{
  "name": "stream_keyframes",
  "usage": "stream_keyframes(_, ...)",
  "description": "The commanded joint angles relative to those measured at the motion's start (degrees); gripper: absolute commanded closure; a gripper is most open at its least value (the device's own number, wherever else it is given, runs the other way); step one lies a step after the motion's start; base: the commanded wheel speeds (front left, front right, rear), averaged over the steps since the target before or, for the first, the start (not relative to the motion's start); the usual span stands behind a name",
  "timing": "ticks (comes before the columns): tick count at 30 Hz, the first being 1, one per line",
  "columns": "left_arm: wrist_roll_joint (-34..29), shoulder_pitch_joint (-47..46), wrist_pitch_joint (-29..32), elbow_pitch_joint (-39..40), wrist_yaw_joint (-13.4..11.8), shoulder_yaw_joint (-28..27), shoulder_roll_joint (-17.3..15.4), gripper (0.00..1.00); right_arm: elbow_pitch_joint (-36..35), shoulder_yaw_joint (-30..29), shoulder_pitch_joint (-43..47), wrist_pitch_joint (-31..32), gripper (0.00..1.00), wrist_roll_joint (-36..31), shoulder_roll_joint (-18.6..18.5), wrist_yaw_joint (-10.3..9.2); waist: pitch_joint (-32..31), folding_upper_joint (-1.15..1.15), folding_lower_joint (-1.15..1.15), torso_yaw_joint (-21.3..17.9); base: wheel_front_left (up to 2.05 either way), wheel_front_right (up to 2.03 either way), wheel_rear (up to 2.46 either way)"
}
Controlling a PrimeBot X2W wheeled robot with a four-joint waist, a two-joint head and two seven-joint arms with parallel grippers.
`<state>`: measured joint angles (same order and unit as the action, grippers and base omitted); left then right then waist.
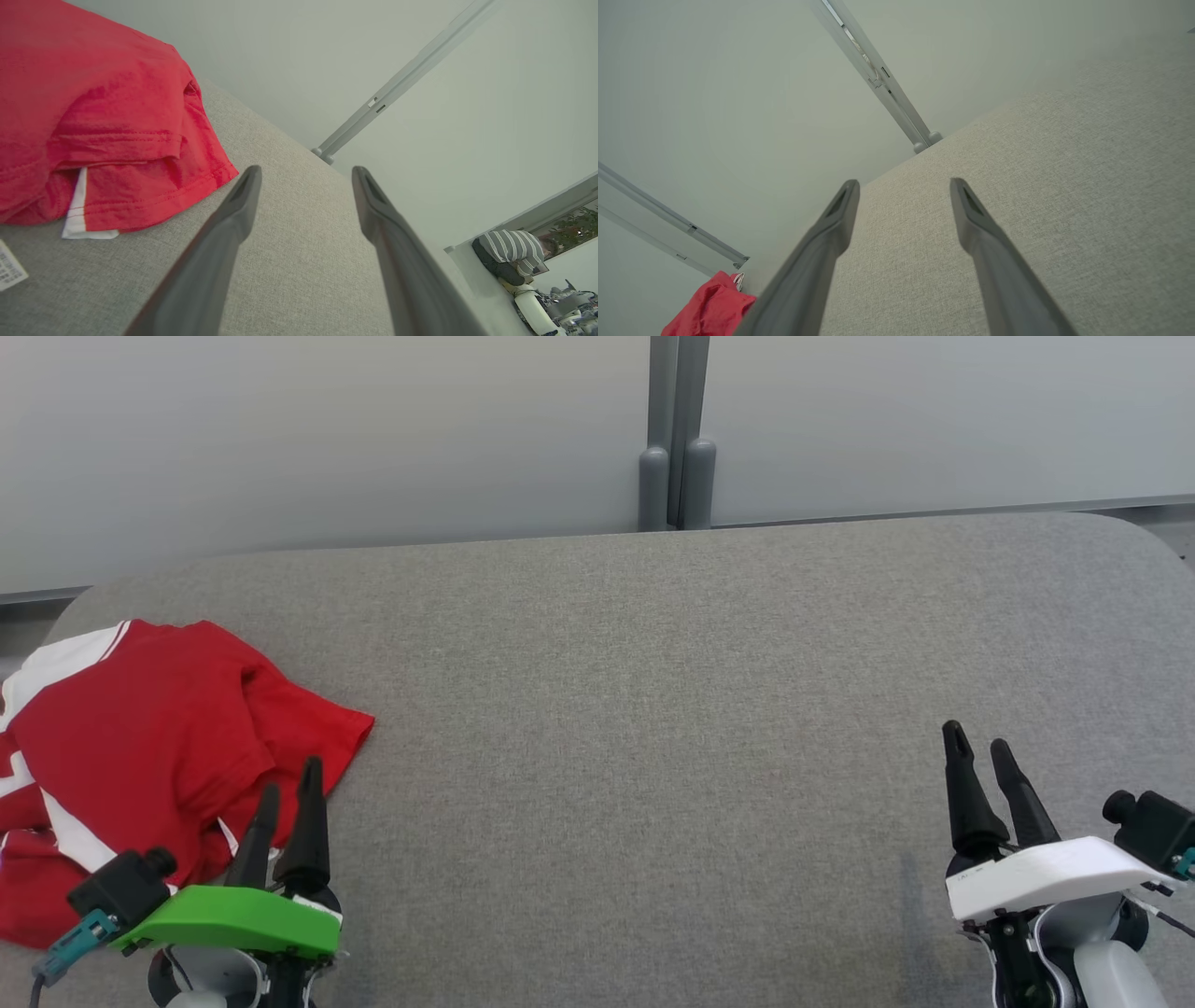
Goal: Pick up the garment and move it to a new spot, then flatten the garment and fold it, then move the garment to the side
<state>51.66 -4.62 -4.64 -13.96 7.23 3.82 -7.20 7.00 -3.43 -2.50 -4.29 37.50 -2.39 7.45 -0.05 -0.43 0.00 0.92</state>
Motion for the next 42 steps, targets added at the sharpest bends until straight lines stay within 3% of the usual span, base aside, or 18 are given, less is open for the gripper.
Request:
stream_keyframes(1, -2.31, -0.24, -0.48, 0.78, 0.22, 0.36, -0.91, 0.0, -0.81, 0.02, 0.0, -0.7, 0.0, -2.23, -0.41, 0.03, 0.0, 0.17, 0.0, 0.04, 0.0, 0.0, 0.0)
stream_keyframes(16, -14.85, 0.0, -3.33, -0.3, 0.25, 3.82, -3.6, 0.0, 1.54, -0.4, -0.19, -3.62, 0.0, -15.66, -0.8, 0.03, -0.12, 0.22, 0.0, 0.23, 0.0, 0.0, 0.0)
stream_keyframes(42, -24.73, 0.51, -6.8, -4.28, 0.3, 5.15, -4.8, 0.0, 3.07, -0.05, 1.43, -7.17, 0.0, -25.8, -0.69, 0.04, -0.17, 0.31, 0.0, 0.7, 0.0, 0.0, 0.0)
